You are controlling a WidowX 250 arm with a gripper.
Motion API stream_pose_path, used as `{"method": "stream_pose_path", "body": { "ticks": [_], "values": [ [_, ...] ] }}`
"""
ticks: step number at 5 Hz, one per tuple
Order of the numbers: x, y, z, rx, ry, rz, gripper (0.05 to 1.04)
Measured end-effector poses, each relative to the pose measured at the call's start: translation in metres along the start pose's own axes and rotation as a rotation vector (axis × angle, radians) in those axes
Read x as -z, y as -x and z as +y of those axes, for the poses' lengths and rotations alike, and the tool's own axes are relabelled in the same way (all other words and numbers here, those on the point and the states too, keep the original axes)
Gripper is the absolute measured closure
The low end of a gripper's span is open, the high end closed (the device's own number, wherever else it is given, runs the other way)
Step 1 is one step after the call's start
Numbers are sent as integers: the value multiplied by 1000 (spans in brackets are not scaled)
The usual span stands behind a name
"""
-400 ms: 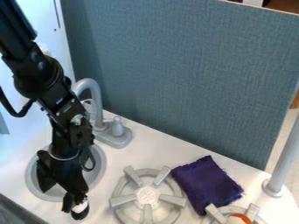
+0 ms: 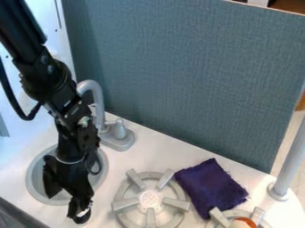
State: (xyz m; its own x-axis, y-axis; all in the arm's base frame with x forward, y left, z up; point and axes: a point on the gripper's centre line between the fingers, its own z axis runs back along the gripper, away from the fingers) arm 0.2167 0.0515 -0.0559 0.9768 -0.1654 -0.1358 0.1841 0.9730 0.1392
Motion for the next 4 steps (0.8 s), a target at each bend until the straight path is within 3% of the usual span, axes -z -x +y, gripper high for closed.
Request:
{"method": "stream_pose_path", "body": {
  "ticks": [1, 4],
  "values": [
    [9, -7, -1, 10, 19, 23, 83],
    [35, -22, 2, -34, 17, 98, 83]
  ]
}}
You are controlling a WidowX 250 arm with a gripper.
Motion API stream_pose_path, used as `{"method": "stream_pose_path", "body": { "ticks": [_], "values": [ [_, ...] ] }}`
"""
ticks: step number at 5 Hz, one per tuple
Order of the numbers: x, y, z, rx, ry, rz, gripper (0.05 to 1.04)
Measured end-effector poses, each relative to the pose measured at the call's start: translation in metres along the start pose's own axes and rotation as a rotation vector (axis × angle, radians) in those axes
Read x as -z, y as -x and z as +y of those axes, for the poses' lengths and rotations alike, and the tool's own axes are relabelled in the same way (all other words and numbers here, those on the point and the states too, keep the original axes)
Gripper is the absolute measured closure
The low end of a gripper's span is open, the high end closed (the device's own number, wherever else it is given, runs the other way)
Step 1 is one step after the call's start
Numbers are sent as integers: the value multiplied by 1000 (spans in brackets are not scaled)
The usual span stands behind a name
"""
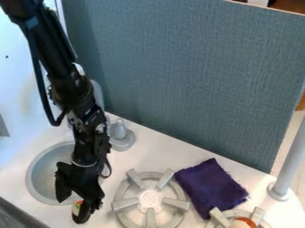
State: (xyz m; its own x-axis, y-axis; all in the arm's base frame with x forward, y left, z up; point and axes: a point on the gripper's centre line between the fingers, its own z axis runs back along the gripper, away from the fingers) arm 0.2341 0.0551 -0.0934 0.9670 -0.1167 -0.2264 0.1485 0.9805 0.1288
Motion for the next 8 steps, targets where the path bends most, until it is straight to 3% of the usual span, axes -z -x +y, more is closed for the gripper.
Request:
{"method": "stream_pose_path", "body": {
  "ticks": [3, 4, 5, 6, 8],
  "values": [
    [5, -7, 3, -8, 63, 27, 83],
    [11, -7, 9, -22, 71, 46, 135],
    [11, -7, 9, -21, 71, 46, 395],
    [10, 0, 12, -37, 107, 48, 532],
    [-50, -6, -3, 13, 154, -99, 586]
  ]
}}
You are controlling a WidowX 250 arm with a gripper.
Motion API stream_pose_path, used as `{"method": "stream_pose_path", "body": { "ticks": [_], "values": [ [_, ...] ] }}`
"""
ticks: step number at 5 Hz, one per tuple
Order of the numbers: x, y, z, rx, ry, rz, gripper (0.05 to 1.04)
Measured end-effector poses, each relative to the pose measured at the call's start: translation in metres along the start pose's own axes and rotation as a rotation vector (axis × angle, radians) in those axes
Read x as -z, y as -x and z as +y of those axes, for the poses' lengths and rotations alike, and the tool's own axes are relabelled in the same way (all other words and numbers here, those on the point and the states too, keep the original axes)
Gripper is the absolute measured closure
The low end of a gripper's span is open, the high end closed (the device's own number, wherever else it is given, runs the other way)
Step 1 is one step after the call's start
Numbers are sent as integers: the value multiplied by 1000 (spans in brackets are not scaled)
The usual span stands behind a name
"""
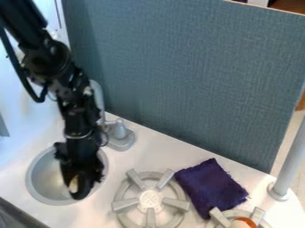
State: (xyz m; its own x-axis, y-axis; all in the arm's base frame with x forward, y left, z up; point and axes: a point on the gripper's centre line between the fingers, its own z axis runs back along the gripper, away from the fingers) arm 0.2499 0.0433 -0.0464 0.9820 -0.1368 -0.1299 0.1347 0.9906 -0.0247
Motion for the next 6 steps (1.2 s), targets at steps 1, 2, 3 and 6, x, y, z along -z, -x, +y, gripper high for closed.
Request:
{"method": "stream_pose_path", "body": {
  "ticks": [1, 2, 3, 6],
  "values": [
    [-13, -12, -27, 77, 3, -17, 586],
    [-20, -40, -41, 103, -15, -46, 585],
    [-11, -55, -54, 142, -29, -39, 586],
    [24, -81, -82, 201, -20, 19, 586]
  ]
}}
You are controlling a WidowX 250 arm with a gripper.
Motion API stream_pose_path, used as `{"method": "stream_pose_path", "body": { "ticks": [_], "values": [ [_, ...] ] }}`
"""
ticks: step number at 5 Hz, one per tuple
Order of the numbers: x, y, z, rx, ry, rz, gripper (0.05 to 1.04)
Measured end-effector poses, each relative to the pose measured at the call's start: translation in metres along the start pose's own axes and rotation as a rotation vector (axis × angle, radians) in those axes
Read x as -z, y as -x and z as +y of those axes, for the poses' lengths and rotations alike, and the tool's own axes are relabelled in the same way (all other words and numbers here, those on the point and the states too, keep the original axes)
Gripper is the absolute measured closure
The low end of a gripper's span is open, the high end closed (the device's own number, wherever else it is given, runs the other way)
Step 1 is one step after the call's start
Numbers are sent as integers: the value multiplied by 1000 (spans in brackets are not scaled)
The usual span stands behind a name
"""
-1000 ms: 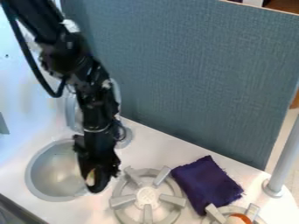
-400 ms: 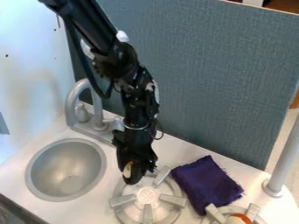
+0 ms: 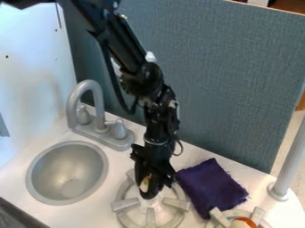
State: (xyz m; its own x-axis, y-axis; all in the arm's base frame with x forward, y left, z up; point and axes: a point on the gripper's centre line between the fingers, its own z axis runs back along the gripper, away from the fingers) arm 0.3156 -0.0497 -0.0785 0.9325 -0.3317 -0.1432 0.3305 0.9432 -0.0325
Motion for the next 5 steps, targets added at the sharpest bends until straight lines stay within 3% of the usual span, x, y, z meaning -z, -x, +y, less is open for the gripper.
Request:
{"method": "stream_pose_path", "body": {
  "ticks": [2, 3, 4, 5],
  "values": [
    [9, -5, -15, 18, -11, 28, 544],
    [17, -5, -10, -85, -40, 84, 229],
    [18, 5, -12, -90, -41, 91, 75],
    [-15, 10, -17, -62, -23, -8, 79]
  ]
}}
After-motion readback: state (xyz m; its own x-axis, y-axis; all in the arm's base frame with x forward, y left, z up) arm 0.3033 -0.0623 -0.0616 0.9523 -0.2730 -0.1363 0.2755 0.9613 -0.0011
